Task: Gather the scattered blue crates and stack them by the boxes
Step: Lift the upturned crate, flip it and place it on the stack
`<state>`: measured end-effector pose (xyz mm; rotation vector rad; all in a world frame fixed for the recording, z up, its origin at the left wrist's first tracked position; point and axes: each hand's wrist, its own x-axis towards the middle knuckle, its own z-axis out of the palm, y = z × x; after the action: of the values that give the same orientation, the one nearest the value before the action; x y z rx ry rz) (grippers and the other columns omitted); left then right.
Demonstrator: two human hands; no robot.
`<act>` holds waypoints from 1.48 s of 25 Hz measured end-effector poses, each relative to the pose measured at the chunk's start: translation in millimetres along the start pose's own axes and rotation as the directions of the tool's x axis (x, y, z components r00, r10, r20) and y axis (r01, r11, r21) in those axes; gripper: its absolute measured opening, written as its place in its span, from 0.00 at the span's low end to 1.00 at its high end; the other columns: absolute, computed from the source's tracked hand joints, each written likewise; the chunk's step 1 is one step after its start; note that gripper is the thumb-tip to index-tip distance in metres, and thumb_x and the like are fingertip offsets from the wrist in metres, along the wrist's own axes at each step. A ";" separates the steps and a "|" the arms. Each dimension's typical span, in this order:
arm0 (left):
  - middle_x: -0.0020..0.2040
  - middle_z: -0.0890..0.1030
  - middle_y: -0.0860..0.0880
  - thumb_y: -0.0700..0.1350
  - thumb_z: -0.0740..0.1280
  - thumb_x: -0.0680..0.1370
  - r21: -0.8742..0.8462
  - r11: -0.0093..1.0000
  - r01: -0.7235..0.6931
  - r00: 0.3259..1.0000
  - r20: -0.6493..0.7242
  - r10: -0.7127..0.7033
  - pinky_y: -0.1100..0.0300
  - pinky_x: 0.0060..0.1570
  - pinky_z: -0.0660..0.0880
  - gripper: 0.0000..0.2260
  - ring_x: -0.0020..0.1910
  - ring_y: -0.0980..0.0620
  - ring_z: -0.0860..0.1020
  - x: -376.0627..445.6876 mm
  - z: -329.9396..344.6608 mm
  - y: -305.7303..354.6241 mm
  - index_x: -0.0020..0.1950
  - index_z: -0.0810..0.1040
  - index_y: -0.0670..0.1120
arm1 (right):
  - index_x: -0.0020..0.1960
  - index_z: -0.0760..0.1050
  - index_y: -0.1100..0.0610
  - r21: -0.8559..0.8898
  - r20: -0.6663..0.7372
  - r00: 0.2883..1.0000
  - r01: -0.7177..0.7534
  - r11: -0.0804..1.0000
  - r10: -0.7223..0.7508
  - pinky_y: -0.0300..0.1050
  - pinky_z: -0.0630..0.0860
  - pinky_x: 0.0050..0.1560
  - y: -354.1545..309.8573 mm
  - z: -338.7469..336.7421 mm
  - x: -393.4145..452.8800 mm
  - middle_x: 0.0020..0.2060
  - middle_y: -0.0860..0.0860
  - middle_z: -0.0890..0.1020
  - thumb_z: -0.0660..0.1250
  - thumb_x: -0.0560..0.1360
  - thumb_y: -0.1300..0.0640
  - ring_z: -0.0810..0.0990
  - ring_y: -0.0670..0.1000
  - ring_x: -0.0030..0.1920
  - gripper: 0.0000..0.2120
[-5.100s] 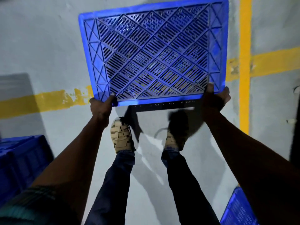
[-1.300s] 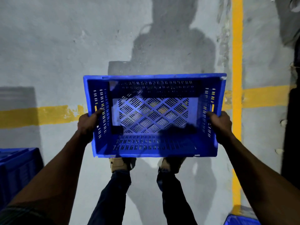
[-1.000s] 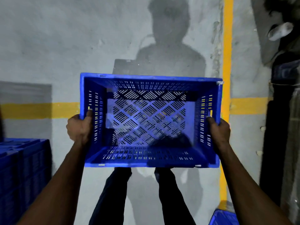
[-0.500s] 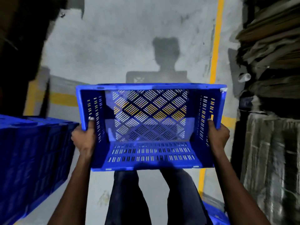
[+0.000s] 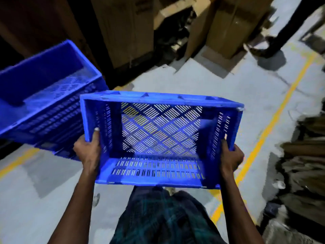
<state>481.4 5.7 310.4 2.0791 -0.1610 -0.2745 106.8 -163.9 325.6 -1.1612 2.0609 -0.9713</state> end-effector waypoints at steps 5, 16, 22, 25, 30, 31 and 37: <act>0.34 0.71 0.42 0.51 0.70 0.77 -0.117 0.993 0.009 0.975 -0.219 -0.034 0.53 0.37 0.66 0.15 0.35 0.51 0.68 -36.9 -88.9 -5.0 0.39 0.75 0.40 | 0.30 0.64 0.61 0.107 0.113 0.976 0.175 0.979 -0.186 0.50 0.63 0.29 -43.0 -6.3 -30.2 0.26 0.54 0.63 0.70 0.74 0.46 0.60 0.51 0.27 0.25; 0.34 0.72 0.46 0.51 0.70 0.78 -0.378 0.916 -0.135 0.890 -0.453 -0.056 0.69 0.25 0.63 0.12 0.32 0.59 0.67 4.8 -215.3 12.7 0.43 0.77 0.42 | 0.30 0.65 0.60 0.501 0.230 0.918 0.173 0.848 -0.323 0.47 0.61 0.31 -157.2 75.6 -119.8 0.28 0.55 0.66 0.73 0.68 0.49 0.62 0.51 0.30 0.21; 0.32 0.69 0.43 0.54 0.69 0.78 -0.335 0.938 -0.092 0.843 -0.528 -0.106 0.54 0.30 0.63 0.19 0.32 0.47 0.65 75.1 -274.1 1.9 0.38 0.72 0.39 | 0.34 0.70 0.65 0.420 0.302 0.874 0.238 0.876 -0.382 0.49 0.65 0.31 -218.5 151.9 -187.5 0.26 0.54 0.67 0.72 0.67 0.46 0.64 0.52 0.29 0.22; 0.32 0.69 0.43 0.55 0.70 0.77 -0.315 0.949 -0.009 0.836 -0.522 -0.165 0.53 0.35 0.64 0.20 0.32 0.47 0.66 108.2 -285.3 1.2 0.37 0.71 0.40 | 0.37 0.77 0.60 0.354 0.343 0.874 0.219 0.909 -0.344 0.55 0.73 0.31 -233.3 188.0 -198.5 0.25 0.55 0.73 0.72 0.63 0.41 0.70 0.54 0.27 0.20; 0.34 0.75 0.39 0.55 0.70 0.77 -0.292 0.955 0.045 0.833 -0.517 -0.197 0.52 0.37 0.67 0.20 0.35 0.41 0.73 156.4 -271.8 4.6 0.38 0.75 0.38 | 0.36 0.80 0.54 0.307 0.427 0.856 0.164 0.937 -0.290 0.60 0.76 0.34 -264.8 241.3 -185.5 0.24 0.55 0.76 0.72 0.61 0.41 0.73 0.56 0.27 0.16; 0.34 0.76 0.38 0.54 0.70 0.77 -0.290 0.956 0.051 0.828 -0.522 -0.203 0.53 0.37 0.67 0.19 0.36 0.41 0.74 165.9 -263.0 6.9 0.40 0.77 0.38 | 0.36 0.80 0.53 0.305 0.427 0.859 0.158 0.939 -0.283 0.59 0.77 0.35 -275.3 252.8 -179.6 0.25 0.55 0.78 0.72 0.61 0.41 0.74 0.57 0.27 0.16; 0.37 0.78 0.39 0.56 0.70 0.76 -0.260 0.962 0.076 0.750 -0.621 -0.227 0.52 0.39 0.68 0.19 0.37 0.44 0.75 226.5 -221.2 20.5 0.44 0.80 0.39 | 0.36 0.80 0.56 0.294 0.538 0.765 0.223 0.930 -0.353 0.56 0.77 0.34 -330.8 353.5 -146.6 0.26 0.54 0.79 0.71 0.61 0.40 0.74 0.54 0.28 0.18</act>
<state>757.7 129.2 405.7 1.8485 0.4492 0.3333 595.3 -262.9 411.8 -1.4672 1.2752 -0.8074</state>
